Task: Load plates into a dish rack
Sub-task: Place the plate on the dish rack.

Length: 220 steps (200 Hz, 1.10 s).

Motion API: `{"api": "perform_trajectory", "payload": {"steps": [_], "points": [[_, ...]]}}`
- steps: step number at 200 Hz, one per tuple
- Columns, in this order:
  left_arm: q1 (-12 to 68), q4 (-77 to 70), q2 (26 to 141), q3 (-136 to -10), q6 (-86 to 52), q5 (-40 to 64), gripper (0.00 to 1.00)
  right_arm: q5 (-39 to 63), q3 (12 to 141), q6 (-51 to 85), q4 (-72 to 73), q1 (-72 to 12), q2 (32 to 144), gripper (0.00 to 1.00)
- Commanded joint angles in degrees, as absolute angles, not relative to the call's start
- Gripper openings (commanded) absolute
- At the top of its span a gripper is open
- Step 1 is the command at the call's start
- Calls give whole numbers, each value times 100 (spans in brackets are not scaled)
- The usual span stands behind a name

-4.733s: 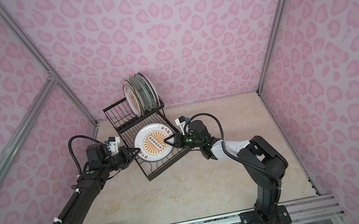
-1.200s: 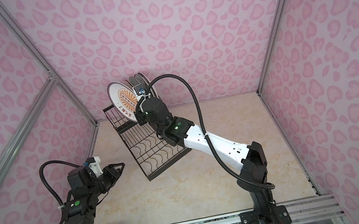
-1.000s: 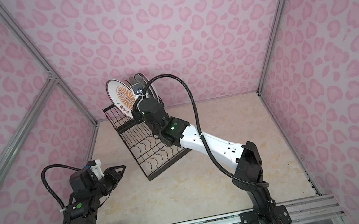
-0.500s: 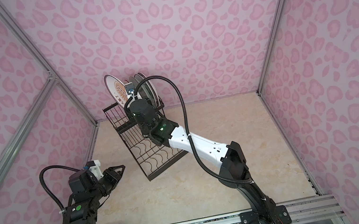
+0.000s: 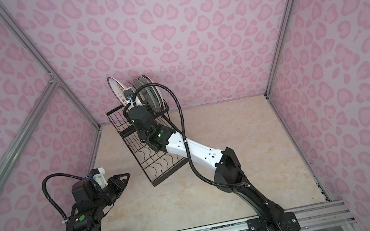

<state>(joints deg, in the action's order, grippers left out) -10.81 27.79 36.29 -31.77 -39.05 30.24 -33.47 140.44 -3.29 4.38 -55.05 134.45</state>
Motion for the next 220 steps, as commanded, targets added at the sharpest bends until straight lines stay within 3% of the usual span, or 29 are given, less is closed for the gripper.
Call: {"api": "perform_trajectory", "payload": {"steps": [1,220], "points": [[-1080,2848,3564,-3121,-3929,3110,43,-3424,14200,-378,677,-5519,13612,0],[-1076,2684,3755,-3025,-3814,3225,43,-3692,14934,-448,650,-5616,14489,0]]}}
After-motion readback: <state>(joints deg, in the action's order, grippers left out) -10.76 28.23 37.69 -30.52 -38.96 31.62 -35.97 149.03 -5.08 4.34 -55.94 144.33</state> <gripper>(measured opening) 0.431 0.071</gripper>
